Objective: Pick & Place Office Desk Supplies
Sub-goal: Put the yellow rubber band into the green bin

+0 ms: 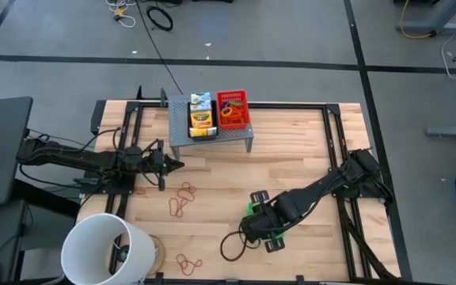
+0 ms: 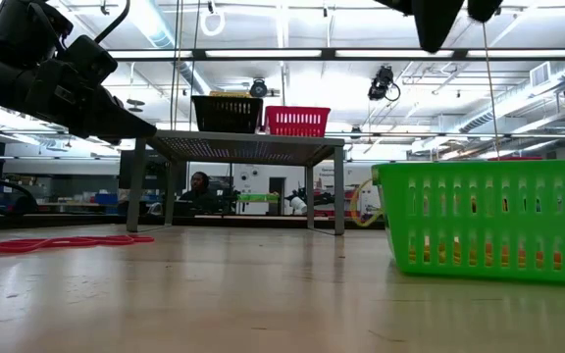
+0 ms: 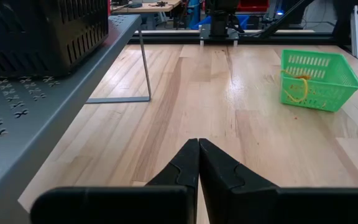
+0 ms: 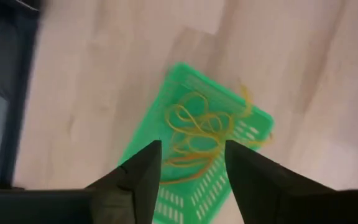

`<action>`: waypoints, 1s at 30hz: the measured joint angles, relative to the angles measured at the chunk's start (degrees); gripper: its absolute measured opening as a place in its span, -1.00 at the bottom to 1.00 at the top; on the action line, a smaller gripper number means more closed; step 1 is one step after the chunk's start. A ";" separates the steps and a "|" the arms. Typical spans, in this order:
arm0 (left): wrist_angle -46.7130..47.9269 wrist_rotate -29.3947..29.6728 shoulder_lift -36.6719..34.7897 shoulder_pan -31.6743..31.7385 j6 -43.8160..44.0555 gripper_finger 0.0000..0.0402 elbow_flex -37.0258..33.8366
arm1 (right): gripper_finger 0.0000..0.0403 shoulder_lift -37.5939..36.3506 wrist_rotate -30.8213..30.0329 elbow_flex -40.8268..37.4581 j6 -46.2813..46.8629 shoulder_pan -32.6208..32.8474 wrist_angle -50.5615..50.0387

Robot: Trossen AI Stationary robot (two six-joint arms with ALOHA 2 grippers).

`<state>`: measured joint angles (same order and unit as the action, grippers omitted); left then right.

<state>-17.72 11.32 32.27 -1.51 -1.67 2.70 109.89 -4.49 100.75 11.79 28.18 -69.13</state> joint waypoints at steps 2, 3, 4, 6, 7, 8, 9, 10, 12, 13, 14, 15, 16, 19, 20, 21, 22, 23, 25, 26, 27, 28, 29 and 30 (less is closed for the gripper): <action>0.00 0.02 0.02 0.02 0.04 -0.93 0.00 | -0.07 0.00 -0.11 -0.13 0.44 -1.26 -1.58; 0.00 0.02 0.00 0.02 0.14 -0.93 0.00 | -0.08 -0.11 0.05 -1.00 0.41 -1.97 -1.11; 0.00 0.00 0.02 0.00 0.17 -0.93 0.00 | -0.09 -0.13 0.62 -2.19 0.12 -2.87 -0.57; 0.02 0.00 0.02 0.02 0.26 -0.93 0.00 | -0.12 -0.02 2.73 -4.91 -0.48 -4.67 -0.58; 0.03 0.00 0.00 0.01 0.37 -0.93 0.00 | -0.13 0.00 3.32 -6.33 -1.34 -5.56 -0.40; 0.09 0.00 0.00 0.00 0.39 -0.93 0.00 | -0.14 -0.05 3.69 -8.10 -2.30 -6.46 0.35; 0.16 0.00 0.00 0.02 0.39 -0.93 0.00 | -0.15 -0.09 4.18 -9.91 -3.55 -7.26 1.38; 0.17 0.00 0.01 0.00 0.40 -0.93 0.00 | -0.15 -0.02 4.53 -11.62 -5.00 -8.00 2.01; 0.24 0.00 0.02 0.02 0.39 -0.93 0.00 | -0.16 0.09 4.42 -13.82 -7.00 -9.38 1.90; 0.30 0.00 0.00 0.00 0.39 -0.93 0.00 | -0.16 0.01 4.10 -14.52 -7.73 -9.96 2.55; 0.31 0.00 0.02 0.01 0.39 -0.93 0.00 | -0.16 -0.06 3.59 -15.17 -8.32 -10.35 3.22; 0.31 0.00 0.00 0.01 0.39 -0.93 0.00 | -0.16 -0.07 2.96 -15.69 -9.17 -10.54 3.47; 0.33 0.00 0.00 0.01 0.39 -0.93 0.00 | -0.16 -0.03 2.44 -16.10 -9.72 -10.53 3.52; 0.33 0.00 0.00 0.00 0.39 -0.93 0.00 | -0.16 -0.04 1.43 -16.17 -10.12 -10.33 4.40; 0.35 0.00 0.02 0.00 0.39 -0.93 0.00 | -0.16 -0.04 1.58 -16.17 -9.97 -10.33 4.70; 0.35 0.02 0.00 0.01 0.39 -0.93 0.00 | -0.16 -0.04 1.82 -16.17 -9.88 -10.33 5.00; 0.35 0.03 0.01 0.02 0.39 -0.93 0.00 | -0.16 -0.04 2.08 -16.17 -9.84 -10.34 5.40; 0.35 0.07 0.02 0.00 0.39 -0.93 0.00 | -0.16 -0.04 2.35 -16.15 -9.59 -10.35 5.59; 0.43 0.15 0.01 0.02 0.39 -0.93 0.00 | -0.16 -0.04 3.08 -16.15 -7.99 -10.40 5.53; 0.45 0.16 0.02 0.01 0.39 -0.93 0.00 | -0.16 -0.04 3.26 -16.15 -7.10 -10.40 5.56; 0.45 0.17 0.02 0.02 0.39 -0.93 0.00 | -0.16 -0.04 3.59 -16.15 -6.05 -10.40 5.52; 0.44 0.17 0.01 0.01 0.39 -0.93 0.00 | -0.16 -0.04 4.15 -16.15 -5.05 -10.38 5.52; 0.44 0.17 0.02 0.01 0.39 -0.93 0.00 | -0.16 -0.04 4.79 -16.09 -4.45 -10.38 5.47; 0.44 0.17 0.00 0.02 0.39 -0.93 0.00 | -0.16 -0.04 5.27 -15.87 -3.81 -10.38 5.16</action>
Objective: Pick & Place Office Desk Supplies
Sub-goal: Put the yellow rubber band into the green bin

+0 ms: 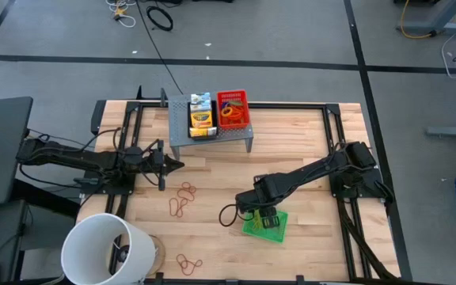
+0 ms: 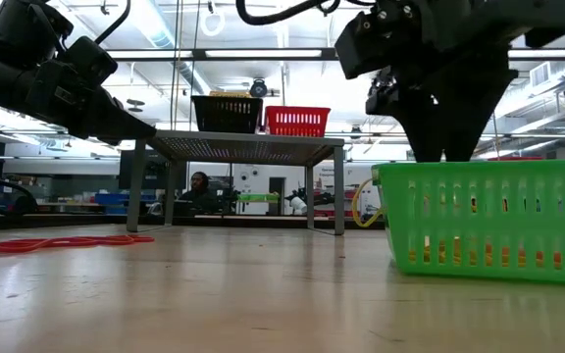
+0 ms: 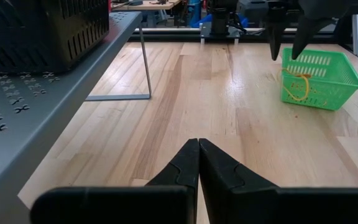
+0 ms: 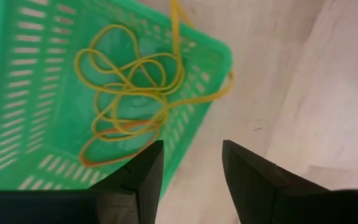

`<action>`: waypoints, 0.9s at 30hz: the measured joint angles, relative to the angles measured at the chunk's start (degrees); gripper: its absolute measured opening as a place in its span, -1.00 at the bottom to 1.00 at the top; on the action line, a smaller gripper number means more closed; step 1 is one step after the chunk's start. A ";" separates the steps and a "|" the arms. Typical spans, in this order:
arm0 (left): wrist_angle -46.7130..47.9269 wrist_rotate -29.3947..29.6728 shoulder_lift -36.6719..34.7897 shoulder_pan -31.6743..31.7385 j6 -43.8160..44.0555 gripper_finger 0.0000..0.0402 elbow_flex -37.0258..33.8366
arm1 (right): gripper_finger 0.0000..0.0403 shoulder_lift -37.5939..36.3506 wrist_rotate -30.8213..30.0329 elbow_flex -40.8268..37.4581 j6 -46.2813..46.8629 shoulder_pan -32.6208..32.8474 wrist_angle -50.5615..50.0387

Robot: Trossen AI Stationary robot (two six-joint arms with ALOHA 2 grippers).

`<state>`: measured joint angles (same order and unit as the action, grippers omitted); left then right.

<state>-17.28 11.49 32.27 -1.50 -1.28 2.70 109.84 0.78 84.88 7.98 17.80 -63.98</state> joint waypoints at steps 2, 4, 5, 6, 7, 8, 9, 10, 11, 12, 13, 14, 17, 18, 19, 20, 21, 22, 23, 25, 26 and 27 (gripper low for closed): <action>0.00 0.00 0.02 0.00 0.00 -0.93 0.00 | -0.16 0.00 0.57 0.62 0.94 0.13 -0.17; 0.00 0.00 0.02 0.00 0.00 -0.93 0.00 | -0.16 0.00 0.64 1.12 1.64 0.13 -0.09; 0.00 0.00 0.02 -0.02 0.02 -0.93 0.00 | -0.16 0.00 0.61 1.31 1.67 0.02 -0.07; -0.01 0.00 0.00 0.00 0.02 -0.93 0.00 | -0.16 0.00 0.61 1.40 1.67 -0.17 0.13; 0.00 0.00 0.01 -0.02 0.02 -0.93 0.00 | -0.16 0.00 0.80 1.40 1.67 -0.42 0.61; -0.02 0.00 0.01 -0.01 0.02 -0.93 0.00 | -0.16 0.00 1.08 1.40 1.65 -0.78 1.20; -0.02 0.00 0.01 0.00 0.02 -0.93 0.00 | -0.16 0.00 1.40 1.40 1.66 -1.24 1.89; -0.02 0.00 0.01 -0.01 0.02 -0.93 0.00 | -0.16 0.00 2.03 1.40 1.69 -1.84 2.76; -0.02 0.00 0.01 -0.02 0.01 -0.93 0.00 | -0.16 0.00 2.93 1.40 1.67 -2.43 3.65; -0.02 0.01 0.02 -0.01 0.02 -0.93 0.00 | -0.16 0.00 3.86 1.40 1.67 -3.04 4.39; -0.02 0.00 0.02 -0.01 0.02 -0.93 0.00 | -0.16 0.00 4.39 1.40 1.67 -3.59 5.03; -0.02 0.00 0.00 0.00 0.02 -0.93 0.00 | -0.17 0.00 4.56 1.40 1.67 -4.09 5.50; -0.02 0.00 0.02 -0.02 0.00 -0.93 0.00 | -0.23 0.00 5.59 1.40 1.59 -5.21 5.57; -0.02 0.00 0.02 -0.02 0.02 -0.93 0.00 | -0.25 0.00 5.92 1.30 1.46 -5.48 5.72; -0.02 0.00 0.02 -0.02 0.02 -0.93 0.00 | -0.29 0.00 6.54 1.11 1.35 -5.77 5.74; -0.02 0.00 0.01 -0.02 0.01 -0.93 0.00 | -0.32 0.00 7.02 1.02 1.20 -5.98 5.40; -0.01 0.00 0.01 -0.01 0.01 -0.93 0.00 | -0.36 0.00 7.21 0.98 1.20 -6.15 5.21; -0.01 0.00 0.02 -0.02 0.01 -0.93 0.00 | -0.40 0.00 7.73 0.98 1.13 -6.17 5.29; 0.00 0.01 0.02 -0.01 0.01 -0.93 0.00 | -0.43 0.00 8.43 0.98 0.87 -6.21 5.52; 0.02 0.00 0.01 0.00 0.01 -0.93 0.00 | -0.49 0.00 10.07 0.98 0.20 -6.18 5.56; 0.02 0.00 0.02 0.00 0.00 -0.93 0.00 | -0.51 0.00 10.49 0.98 0.13 -6.16 5.72; 0.02 0.00 0.02 0.00 0.00 -0.93 0.00 | -0.53 0.00 10.75 0.98 0.10 -6.16 5.88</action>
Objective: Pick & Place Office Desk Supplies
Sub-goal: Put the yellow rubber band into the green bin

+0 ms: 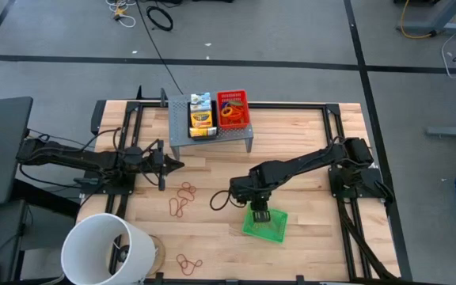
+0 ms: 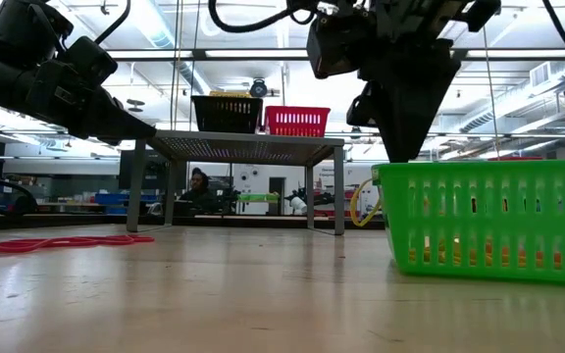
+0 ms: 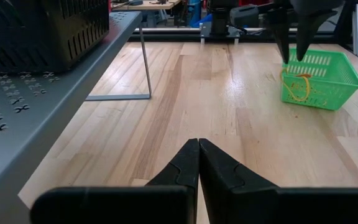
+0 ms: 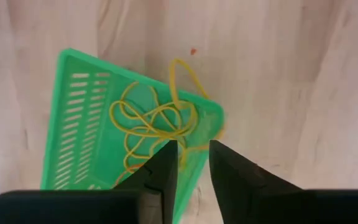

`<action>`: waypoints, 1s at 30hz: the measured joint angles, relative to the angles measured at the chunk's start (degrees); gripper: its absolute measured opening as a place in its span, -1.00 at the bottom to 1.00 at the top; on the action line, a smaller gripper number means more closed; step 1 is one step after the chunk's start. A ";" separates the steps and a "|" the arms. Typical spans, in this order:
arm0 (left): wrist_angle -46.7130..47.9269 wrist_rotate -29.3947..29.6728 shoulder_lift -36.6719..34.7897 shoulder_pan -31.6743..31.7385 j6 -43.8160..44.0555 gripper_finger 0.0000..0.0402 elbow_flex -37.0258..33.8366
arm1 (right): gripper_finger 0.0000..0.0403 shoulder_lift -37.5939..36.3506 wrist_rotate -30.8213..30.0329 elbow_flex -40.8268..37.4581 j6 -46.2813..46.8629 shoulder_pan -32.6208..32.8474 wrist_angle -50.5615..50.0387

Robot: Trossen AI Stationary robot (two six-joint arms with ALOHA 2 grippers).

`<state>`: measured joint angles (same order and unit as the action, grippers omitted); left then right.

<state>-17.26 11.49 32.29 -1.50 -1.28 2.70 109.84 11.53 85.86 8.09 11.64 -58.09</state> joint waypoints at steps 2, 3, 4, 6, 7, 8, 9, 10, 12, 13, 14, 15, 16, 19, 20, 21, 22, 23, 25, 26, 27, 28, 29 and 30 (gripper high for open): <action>0.02 0.00 -0.02 -0.02 0.00 -0.93 0.00 | -0.55 0.00 0.57 0.00 -0.32 0.04 -0.10; 0.06 0.00 -0.02 0.00 0.00 -0.93 0.00 | -0.55 0.00 0.55 0.00 -0.76 0.04 -0.08; 0.13 0.02 -0.01 0.00 0.00 -0.93 0.00 | -0.55 0.00 0.54 0.00 -1.29 0.12 -0.07; 0.29 0.01 0.00 -0.01 0.00 -0.93 0.00 | -0.54 0.00 0.45 0.00 -1.79 0.11 -0.02; 0.39 0.02 -0.02 -0.01 0.00 -0.93 0.00 | -0.53 0.00 0.15 0.00 -1.85 0.11 0.03; 0.44 0.02 -0.01 0.00 0.00 -0.93 0.00 | -0.52 0.00 -0.14 0.00 -1.84 0.02 0.02; 0.43 0.02 0.00 0.00 0.00 -0.93 0.00 | -0.50 0.00 -0.41 0.00 -1.85 -0.06 0.01; 0.42 0.00 -0.01 -0.01 0.00 -0.93 0.00 | -0.48 0.00 -0.57 0.00 -1.87 -0.13 0.01; 0.42 0.02 0.00 -0.02 0.00 -0.93 0.00 | -0.44 0.00 -0.66 0.00 -1.86 -0.25 0.01; 0.42 0.02 0.00 -0.02 0.02 -0.93 0.00 | -0.43 0.00 -0.83 0.00 -1.87 -0.27 0.01; 0.42 0.00 0.00 -0.02 0.00 -0.93 0.00 | -0.41 0.00 -1.00 0.00 -1.89 -0.28 0.01; 0.42 0.01 0.00 0.00 0.01 -0.93 0.00 | -0.39 0.00 -1.48 0.00 -1.89 -0.28 0.01; 0.42 0.01 0.00 -0.01 0.01 -0.93 0.00 | -0.37 0.00 -1.85 0.00 -1.84 -0.29 -0.01; 0.39 0.02 0.00 -0.01 0.00 -0.93 0.00 | -0.33 0.00 -1.96 0.00 -1.45 -0.27 -0.01; 0.39 0.02 0.00 -0.01 0.01 -0.93 0.00 | -0.32 0.00 -1.99 0.00 -1.45 -0.27 -0.02; 0.39 0.02 -0.02 -0.02 0.00 -0.93 0.00 | -0.31 0.00 -2.09 -0.02 -1.45 -0.27 -0.02; 0.39 0.02 -0.01 -0.01 0.00 -0.93 0.00 | -0.31 0.00 -2.59 -0.02 -1.39 -0.27 0.00; 0.39 0.02 0.00 -0.02 0.00 -0.93 0.00 | -0.31 0.30 -3.07 0.00 -1.40 -0.27 0.02; 0.37 0.02 -0.01 -0.02 0.00 -0.93 0.00 | -0.31 0.88 -3.18 -0.09 -1.37 -0.27 -0.40; 0.37 0.02 -0.01 -0.02 0.01 -0.93 0.00 | -0.31 1.23 -3.22 -0.12 -1.39 -0.26 -0.85; 0.37 0.02 -0.02 -0.01 0.01 -0.93 0.00 | -0.31 1.72 -3.15 -0.08 -1.38 -0.22 -0.51; 0.37 0.02 0.00 0.00 0.00 -0.93 0.00 | -0.31 2.09 -3.15 -0.07 -1.31 -0.22 -0.33; 0.36 0.02 0.00 -0.01 0.00 -0.93 0.00 | -0.31 2.51 -3.18 -0.09 -1.26 -0.22 -0.85; 0.33 0.02 -0.02 -0.01 0.00 -0.93 0.00 | -0.31 3.00 -3.12 -0.09 -1.26 -0.22 -1.48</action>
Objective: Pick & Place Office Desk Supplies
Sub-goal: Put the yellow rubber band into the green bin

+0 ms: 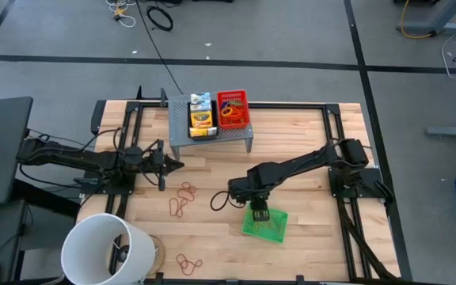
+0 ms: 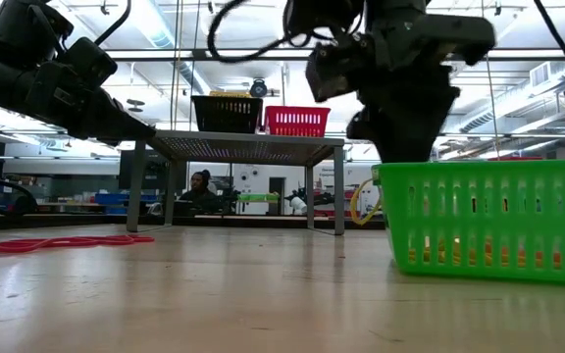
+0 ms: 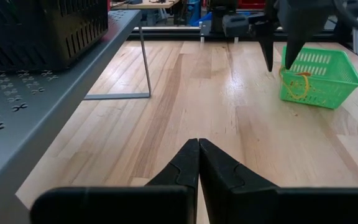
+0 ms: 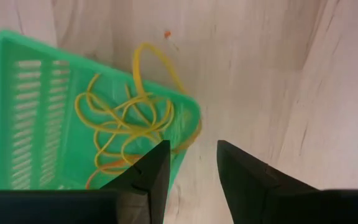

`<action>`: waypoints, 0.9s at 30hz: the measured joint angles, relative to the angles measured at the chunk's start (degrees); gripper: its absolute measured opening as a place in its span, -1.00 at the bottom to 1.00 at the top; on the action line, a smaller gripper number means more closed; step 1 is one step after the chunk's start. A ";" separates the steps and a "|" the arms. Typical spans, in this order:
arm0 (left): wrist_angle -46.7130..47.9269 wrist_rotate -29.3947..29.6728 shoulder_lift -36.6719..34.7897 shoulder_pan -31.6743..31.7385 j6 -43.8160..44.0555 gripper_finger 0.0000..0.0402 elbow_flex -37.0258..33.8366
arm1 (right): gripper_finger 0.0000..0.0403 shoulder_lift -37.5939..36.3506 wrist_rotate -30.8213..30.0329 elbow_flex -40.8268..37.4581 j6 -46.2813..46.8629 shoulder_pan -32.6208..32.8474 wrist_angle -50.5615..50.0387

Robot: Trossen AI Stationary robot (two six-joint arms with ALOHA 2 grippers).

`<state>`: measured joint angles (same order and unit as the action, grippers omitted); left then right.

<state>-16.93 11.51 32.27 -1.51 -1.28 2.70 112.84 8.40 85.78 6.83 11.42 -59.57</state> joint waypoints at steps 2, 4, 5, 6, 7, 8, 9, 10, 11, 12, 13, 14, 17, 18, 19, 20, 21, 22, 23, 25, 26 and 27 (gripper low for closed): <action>0.22 -0.02 0.02 0.01 0.00 -0.93 -0.02 | -0.31 0.39 -0.06 0.00 0.00 0.00 0.20; 0.18 -0.02 0.00 -0.01 0.02 -0.93 -0.02 | -0.32 0.43 -0.06 0.00 -0.02 0.00 0.23; 0.25 0.01 0.01 0.01 0.01 -0.93 -0.02 | -0.33 0.43 -0.09 0.00 -0.04 0.00 0.47; 0.30 -0.01 0.02 0.00 0.00 -0.93 -0.02 | -0.35 0.47 -0.48 0.00 -0.07 0.00 0.52; 0.25 -0.01 0.02 -0.01 0.00 -0.93 -0.02 | -0.38 0.48 -0.85 0.00 -0.04 0.00 0.53; 0.22 0.00 0.00 -0.01 0.01 -0.93 -0.02 | -0.42 0.46 -0.85 0.00 -0.08 0.02 0.65; 0.25 -0.02 0.02 -0.01 0.00 -0.93 -0.02 | -0.46 0.47 -0.85 0.00 -0.10 0.02 0.92; 0.26 -0.02 0.02 -0.01 0.00 -0.93 -0.02 | -0.52 0.48 -0.85 0.00 -0.09 0.02 1.01; 0.24 0.01 0.00 -0.01 0.00 -0.93 -0.02 | -0.58 0.48 -0.85 0.00 -0.09 0.04 0.96; 0.24 0.00 0.02 -0.01 0.02 -0.93 -0.02 | -0.65 0.48 -0.85 0.00 -0.11 0.04 1.01; 0.26 0.00 0.02 -0.01 0.00 -0.93 -0.02 | -0.73 0.48 -0.91 0.00 -0.11 0.04 1.11; 0.26 0.00 0.02 -0.01 0.00 -0.93 -0.02 | -0.80 0.46 -0.96 0.00 -0.07 0.04 1.23; 0.26 -0.01 0.02 -0.01 0.00 -0.93 -0.02 | -0.94 0.45 -0.98 0.04 -0.25 0.05 1.46; 0.26 0.00 0.02 -0.01 0.00 -0.93 -0.02 | -0.94 0.43 -0.95 0.04 -0.22 0.17 1.62; 0.26 0.00 0.02 -0.01 0.00 -0.93 -0.02 | -0.92 0.43 -1.19 0.07 -0.17 0.28 1.65; 0.29 0.00 0.02 0.01 0.00 -0.93 -0.02 | -0.88 0.43 -1.36 0.07 -0.17 0.39 1.65; 0.26 0.00 0.02 -0.01 0.00 -0.93 -0.02 | -0.84 0.43 -1.52 0.07 -0.07 0.55 1.70; 0.26 0.00 0.02 -0.01 0.00 -0.93 -0.02 | -0.81 0.43 -1.79 0.07 0.31 0.70 1.68; 0.26 0.00 0.02 -0.01 0.00 -0.93 -0.02 | -0.78 0.43 -1.94 0.07 0.70 0.78 1.68; 0.26 0.00 0.02 -0.01 0.00 -0.93 -0.02 | -0.74 0.41 -1.94 0.07 1.41 0.98 1.68; 0.26 0.00 0.02 -0.01 0.00 -0.93 -0.02 | -0.73 0.35 -1.92 0.07 1.75 1.06 1.68; 0.26 0.00 0.02 -0.01 0.00 -0.93 -0.02 | -0.73 0.20 -1.94 0.07 1.85 1.22 1.65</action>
<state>-16.67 11.51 32.29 -1.52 -1.28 2.68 113.04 6.47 85.84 8.68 12.64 -57.92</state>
